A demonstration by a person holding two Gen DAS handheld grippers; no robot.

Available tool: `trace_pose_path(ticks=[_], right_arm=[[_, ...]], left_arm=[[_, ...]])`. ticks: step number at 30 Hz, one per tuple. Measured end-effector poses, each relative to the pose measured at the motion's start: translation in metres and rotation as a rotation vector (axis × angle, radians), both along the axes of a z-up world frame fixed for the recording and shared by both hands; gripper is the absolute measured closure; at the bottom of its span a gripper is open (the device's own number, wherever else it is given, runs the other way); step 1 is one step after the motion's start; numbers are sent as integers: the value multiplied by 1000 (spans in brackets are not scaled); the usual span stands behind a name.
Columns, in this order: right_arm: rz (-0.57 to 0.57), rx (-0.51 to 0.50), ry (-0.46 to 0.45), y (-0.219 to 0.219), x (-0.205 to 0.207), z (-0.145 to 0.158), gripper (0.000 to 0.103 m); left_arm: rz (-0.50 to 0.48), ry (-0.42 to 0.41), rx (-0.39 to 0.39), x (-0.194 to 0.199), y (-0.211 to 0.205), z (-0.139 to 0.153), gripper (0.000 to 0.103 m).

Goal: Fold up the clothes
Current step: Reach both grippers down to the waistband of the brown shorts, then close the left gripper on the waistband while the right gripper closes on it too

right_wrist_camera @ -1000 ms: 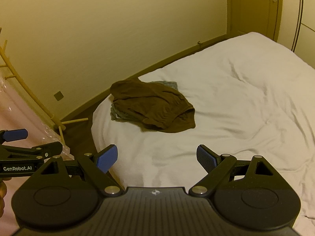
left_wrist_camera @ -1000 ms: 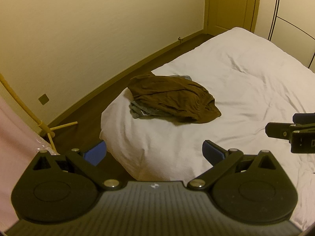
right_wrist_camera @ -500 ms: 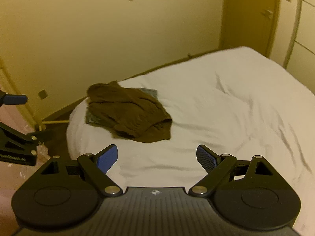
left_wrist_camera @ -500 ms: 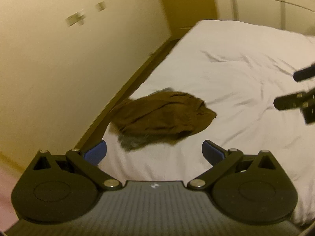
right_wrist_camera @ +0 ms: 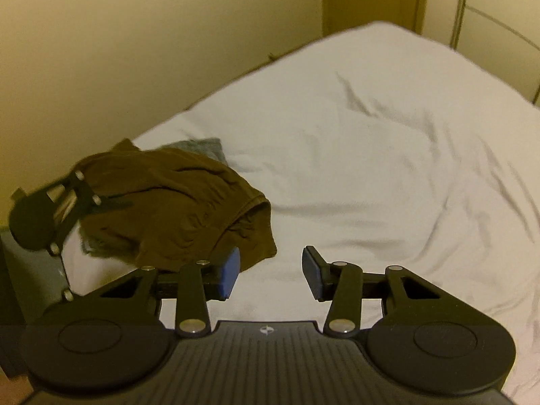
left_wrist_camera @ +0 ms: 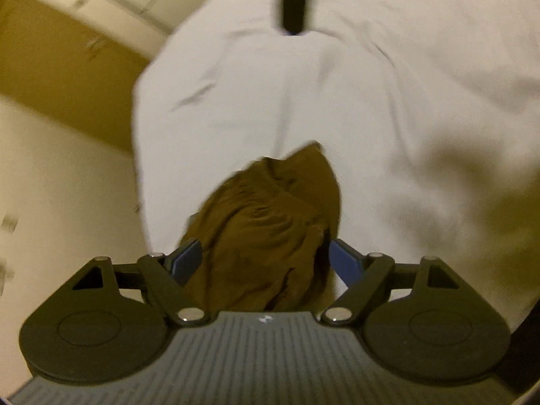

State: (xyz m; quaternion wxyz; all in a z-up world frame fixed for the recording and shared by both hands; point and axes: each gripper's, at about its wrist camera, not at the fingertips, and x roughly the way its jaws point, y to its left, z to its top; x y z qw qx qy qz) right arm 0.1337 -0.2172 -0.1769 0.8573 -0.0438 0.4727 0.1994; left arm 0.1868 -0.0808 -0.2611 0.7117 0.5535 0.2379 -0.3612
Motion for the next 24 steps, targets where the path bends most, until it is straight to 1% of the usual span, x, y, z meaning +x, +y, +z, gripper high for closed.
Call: trace_pose_path(ticks=[1, 2, 3, 4, 5, 6, 8, 11, 13, 14, 15, 16, 18, 21, 22, 23, 24], right_arm=[[-19, 3, 18, 4, 7, -10, 55], [-36, 14, 42, 7, 14, -21, 50], [-55, 33, 72, 9, 21, -33, 46], [-74, 58, 104, 10, 29, -45, 40], [-92, 89, 140, 12, 35, -57, 35], [-110, 128, 181, 12, 41, -70, 33], [-155, 193, 243, 12, 50, -93, 32], [-243, 262, 285, 14, 59, -122, 31], [-293, 334, 291, 14, 64, -136, 32], [-312, 370, 292, 14, 66, -143, 32], [-326, 392, 290, 14, 68, -150, 31], [-344, 398, 293, 15, 69, -156, 31], [-393, 420, 314, 12, 69, -166, 31], [-457, 442, 328, 5, 67, -171, 44], [-480, 418, 326, 3, 66, -170, 53], [-506, 401, 320, -1, 65, -168, 53], [-534, 408, 319, -7, 65, -167, 53]], left_arm=[[-41, 8, 18, 6, 1, -11, 24], [-82, 14, 36, 12, 2, -21, 33], [-101, 24, 41, 18, 4, -27, 57], [-116, 36, 43, 25, 5, -31, 67], [-111, 53, 13, 34, 7, -28, 72], [-91, 86, -38, 42, 11, -20, 83], [-13, 141, -139, 62, 19, -3, 92], [85, 187, -288, 85, 40, 23, 94], [105, 168, -332, 94, 52, 35, 95], [109, 152, -343, 98, 58, 38, 95], [137, 118, -349, 103, 61, 41, 95], [152, 106, -360, 108, 66, 43, 95], [194, 112, -389, 120, 75, 47, 96], [240, 103, -403, 137, 83, 48, 96], [248, 94, -405, 141, 84, 50, 96], [255, 85, -405, 144, 85, 53, 96], [262, 81, -408, 146, 85, 55, 96]])
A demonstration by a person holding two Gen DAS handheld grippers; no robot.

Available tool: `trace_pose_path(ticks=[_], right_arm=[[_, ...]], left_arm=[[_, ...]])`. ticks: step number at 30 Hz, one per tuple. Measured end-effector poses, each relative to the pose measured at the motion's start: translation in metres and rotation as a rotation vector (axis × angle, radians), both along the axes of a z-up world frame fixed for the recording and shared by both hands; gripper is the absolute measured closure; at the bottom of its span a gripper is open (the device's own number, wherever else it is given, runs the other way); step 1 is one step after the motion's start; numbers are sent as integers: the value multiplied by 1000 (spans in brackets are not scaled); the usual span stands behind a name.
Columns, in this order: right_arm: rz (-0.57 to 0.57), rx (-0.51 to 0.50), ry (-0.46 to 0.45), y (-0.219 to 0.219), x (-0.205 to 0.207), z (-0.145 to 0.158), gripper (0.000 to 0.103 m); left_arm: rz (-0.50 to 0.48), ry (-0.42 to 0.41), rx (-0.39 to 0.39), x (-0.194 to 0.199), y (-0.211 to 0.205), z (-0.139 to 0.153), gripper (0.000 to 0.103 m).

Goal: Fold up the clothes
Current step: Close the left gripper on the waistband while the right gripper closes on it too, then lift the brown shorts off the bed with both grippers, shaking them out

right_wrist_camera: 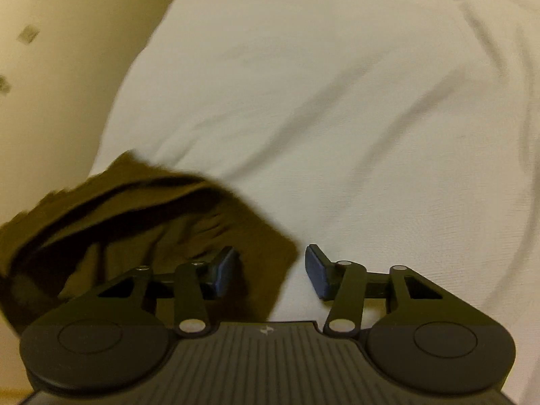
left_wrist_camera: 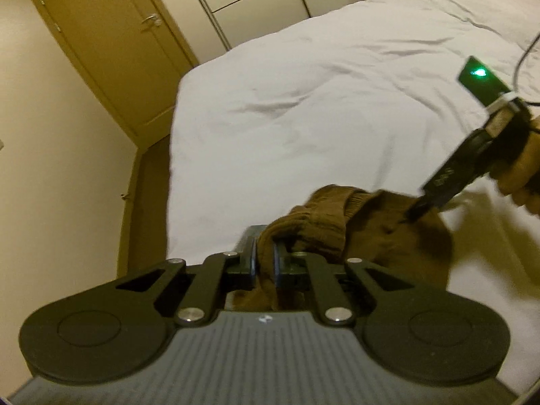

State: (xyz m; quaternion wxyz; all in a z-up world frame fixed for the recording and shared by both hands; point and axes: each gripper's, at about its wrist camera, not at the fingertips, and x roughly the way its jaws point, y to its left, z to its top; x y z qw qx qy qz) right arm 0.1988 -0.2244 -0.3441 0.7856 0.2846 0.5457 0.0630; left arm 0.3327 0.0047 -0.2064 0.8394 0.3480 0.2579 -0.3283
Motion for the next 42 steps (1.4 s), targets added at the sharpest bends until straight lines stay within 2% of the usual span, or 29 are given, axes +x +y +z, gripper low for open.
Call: trace_pose_path(ticks=[5, 7, 8, 10, 12, 14, 18, 20, 21, 24, 28, 30, 31, 33, 36, 42], right_arm=[[-1, 110, -6, 3, 4, -4, 48], [5, 105, -11, 6, 6, -6, 50], [-13, 118, -7, 3, 6, -7, 60], [-58, 146, 8, -7, 4, -5, 70], [-47, 142, -14, -13, -1, 7, 77], [-17, 126, -41, -16, -5, 18, 90], [21, 127, -63, -15, -13, 21, 89], [9, 144, -50, -15, -13, 14, 65], [-7, 151, -43, -14, -14, 9, 59], [-32, 161, -67, -4, -20, -4, 54], [-22, 176, -126, 7, -15, -7, 54], [28, 158, -140, 13, -10, -1, 76], [65, 143, -140, 17, -6, 4, 91], [99, 102, -152, 19, -4, 23, 91], [101, 49, -216, 3, -17, 72, 92], [169, -93, -429, -48, -59, 207, 93]], left_arm=[[12, -8, -4, 0, 4, 6, 96], [17, -12, -4, 0, 3, 7, 96], [21, -15, -5, -2, 2, 8, 96], [27, -25, -5, -3, 3, 13, 96], [33, -39, -6, -4, 5, 18, 96], [49, -48, -13, -3, 8, 25, 96], [85, -64, -29, -3, 17, 38, 96], [95, -71, -23, -4, 21, 39, 96], [102, -71, -21, -4, 24, 39, 96], [121, -67, -16, -3, 34, 38, 96], [125, -62, -10, -1, 45, 35, 96], [127, -59, -12, 1, 48, 35, 96], [127, -58, -16, 0, 48, 36, 96], [127, -60, -27, -1, 48, 40, 96], [131, -73, -54, -3, 49, 53, 96], [125, -130, -169, -28, 49, 114, 96]])
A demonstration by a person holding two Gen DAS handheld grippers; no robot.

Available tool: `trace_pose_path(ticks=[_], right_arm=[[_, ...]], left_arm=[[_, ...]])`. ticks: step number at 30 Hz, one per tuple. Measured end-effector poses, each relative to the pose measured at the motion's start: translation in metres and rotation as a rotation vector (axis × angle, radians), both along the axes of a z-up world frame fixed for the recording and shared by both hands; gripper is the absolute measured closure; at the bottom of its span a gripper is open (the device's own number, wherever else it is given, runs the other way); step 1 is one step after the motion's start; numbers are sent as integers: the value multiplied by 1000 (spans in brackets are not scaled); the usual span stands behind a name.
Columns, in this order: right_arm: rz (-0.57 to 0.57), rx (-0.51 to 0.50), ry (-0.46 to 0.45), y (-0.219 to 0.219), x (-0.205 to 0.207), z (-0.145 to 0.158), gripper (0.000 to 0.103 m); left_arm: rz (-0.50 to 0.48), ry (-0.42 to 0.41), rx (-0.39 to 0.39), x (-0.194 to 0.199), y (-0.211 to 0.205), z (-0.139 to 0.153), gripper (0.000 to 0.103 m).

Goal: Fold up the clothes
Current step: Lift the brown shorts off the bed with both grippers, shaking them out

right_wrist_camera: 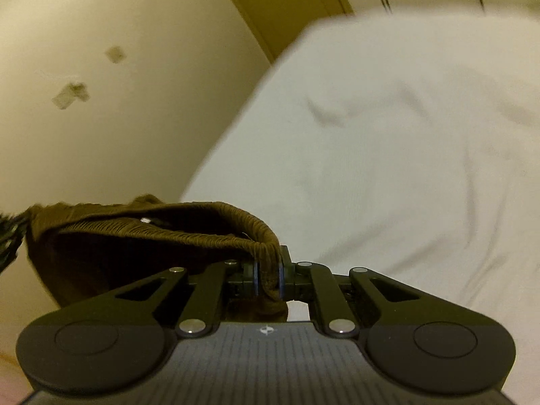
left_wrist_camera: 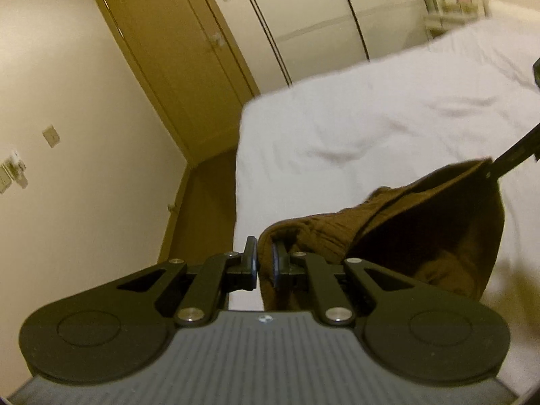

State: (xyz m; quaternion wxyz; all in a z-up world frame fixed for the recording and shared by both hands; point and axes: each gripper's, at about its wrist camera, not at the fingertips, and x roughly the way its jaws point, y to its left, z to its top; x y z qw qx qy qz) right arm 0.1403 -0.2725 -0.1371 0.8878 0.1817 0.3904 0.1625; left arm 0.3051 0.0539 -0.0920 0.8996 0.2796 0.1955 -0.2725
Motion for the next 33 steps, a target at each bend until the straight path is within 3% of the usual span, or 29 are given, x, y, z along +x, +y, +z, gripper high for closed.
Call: trace_pose_path(ticks=[6, 11, 16, 20, 25, 29, 33], right_arm=[[44, -136, -205, -57, -74, 115, 93], [27, -204, -310, -108, -165, 174, 93], [-36, -230, -270, -156, -264, 190, 93], [-120, -283, -207, -178, -335, 196, 93], [-255, -394, -184, -187, -410, 218, 93], [-304, -452, -179, -196, -438, 232, 93], [-316, -477, -154, -220, -426, 228, 93]], left_arm=[[-78, -99, -99, -67, -22, 71, 96], [-133, -146, -164, -146, -49, 110, 96], [-212, -113, -211, -228, -76, 124, 96], [-287, -2, -261, -276, -90, 127, 96], [-438, 124, -309, -308, -106, 130, 96], [-524, 143, -309, -320, -128, 139, 96], [-563, 181, -304, -314, -164, 142, 96]])
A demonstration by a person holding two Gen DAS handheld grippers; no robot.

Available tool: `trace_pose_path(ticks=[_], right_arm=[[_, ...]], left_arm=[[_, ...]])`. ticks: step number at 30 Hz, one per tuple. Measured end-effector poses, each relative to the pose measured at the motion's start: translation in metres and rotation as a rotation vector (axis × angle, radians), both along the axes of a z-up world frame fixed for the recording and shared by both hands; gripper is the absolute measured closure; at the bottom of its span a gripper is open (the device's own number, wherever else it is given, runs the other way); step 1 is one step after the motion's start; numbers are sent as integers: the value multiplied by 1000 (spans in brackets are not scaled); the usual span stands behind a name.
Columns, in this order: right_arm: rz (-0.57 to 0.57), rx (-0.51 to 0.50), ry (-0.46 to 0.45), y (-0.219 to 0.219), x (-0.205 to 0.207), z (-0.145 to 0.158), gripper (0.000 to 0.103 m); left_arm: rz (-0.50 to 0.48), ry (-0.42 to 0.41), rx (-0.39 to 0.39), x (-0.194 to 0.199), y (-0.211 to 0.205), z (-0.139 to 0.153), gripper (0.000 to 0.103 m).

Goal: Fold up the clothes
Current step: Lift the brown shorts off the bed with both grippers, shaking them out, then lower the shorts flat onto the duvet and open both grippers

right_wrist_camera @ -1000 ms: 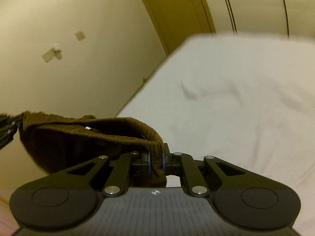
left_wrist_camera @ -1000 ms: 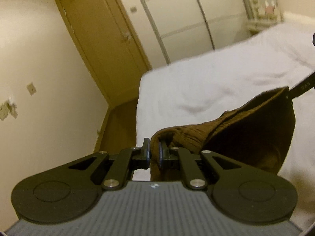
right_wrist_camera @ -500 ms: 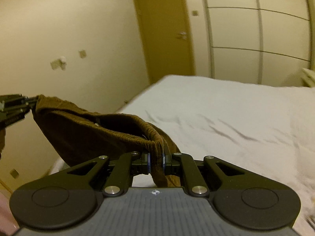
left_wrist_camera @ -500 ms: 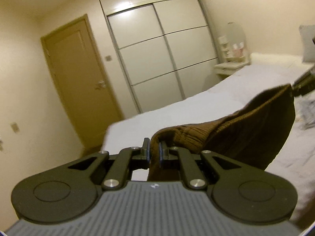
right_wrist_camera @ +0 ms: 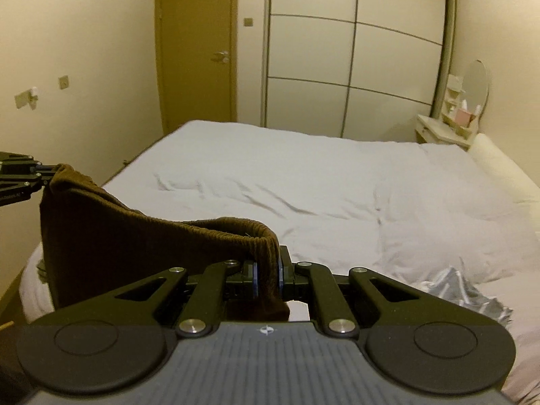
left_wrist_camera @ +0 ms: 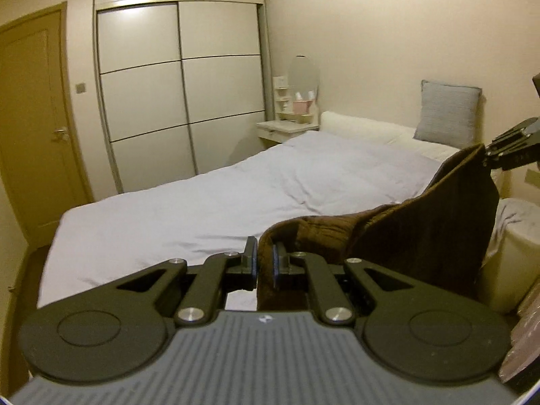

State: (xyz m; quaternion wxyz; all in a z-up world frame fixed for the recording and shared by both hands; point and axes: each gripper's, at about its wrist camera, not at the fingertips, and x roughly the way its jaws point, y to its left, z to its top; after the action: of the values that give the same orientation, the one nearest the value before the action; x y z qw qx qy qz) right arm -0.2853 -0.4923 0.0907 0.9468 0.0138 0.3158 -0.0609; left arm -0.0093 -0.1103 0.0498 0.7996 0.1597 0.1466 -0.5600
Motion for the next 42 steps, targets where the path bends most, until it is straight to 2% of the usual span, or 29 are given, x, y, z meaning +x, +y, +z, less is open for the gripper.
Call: trace_pose_path(ticks=[4, 8, 12, 17, 19, 21, 22, 23, 26, 29, 31, 34, 37, 42], right_arm=[[21, 28, 61, -34, 61, -35, 93], [62, 110, 140, -113, 134, -99, 93], [107, 142, 250, -177, 248, -186, 92], [155, 130, 380, -219, 374, -300, 92], [167, 133, 426, -224, 406, -345, 90], [158, 137, 474, -229, 424, -378, 87], [148, 141, 492, -231, 428, -389, 84], [144, 150, 493, -233, 427, -396, 79], [135, 162, 470, -238, 414, -399, 68], [84, 211, 460, -244, 391, -385, 68], [39, 249, 455, -251, 374, -376, 66], [-21, 291, 458, -260, 324, -362, 64], [-53, 319, 501, -257, 261, -357, 62], [-127, 419, 614, -241, 157, -373, 56]], left_arm=[[-3, 4, 66, 32, -58, -21, 96], [51, 48, 141, 79, -135, -70, 96], [125, 95, 269, 142, -222, -149, 96], [180, 146, 424, 229, -306, -256, 96], [214, 181, 478, 260, -327, -295, 96], [277, 237, 534, 283, -338, -330, 88], [318, 272, 552, 293, -340, -343, 88], [361, 303, 565, 303, -341, -353, 88], [436, 352, 550, 314, -325, -356, 88], [449, 365, 550, 306, -322, -341, 88], [430, 365, 550, 290, -319, -327, 88], [392, 358, 550, 259, -310, -306, 87], [328, 339, 562, 215, -297, -292, 83], [183, 391, 611, 142, -277, -292, 80]])
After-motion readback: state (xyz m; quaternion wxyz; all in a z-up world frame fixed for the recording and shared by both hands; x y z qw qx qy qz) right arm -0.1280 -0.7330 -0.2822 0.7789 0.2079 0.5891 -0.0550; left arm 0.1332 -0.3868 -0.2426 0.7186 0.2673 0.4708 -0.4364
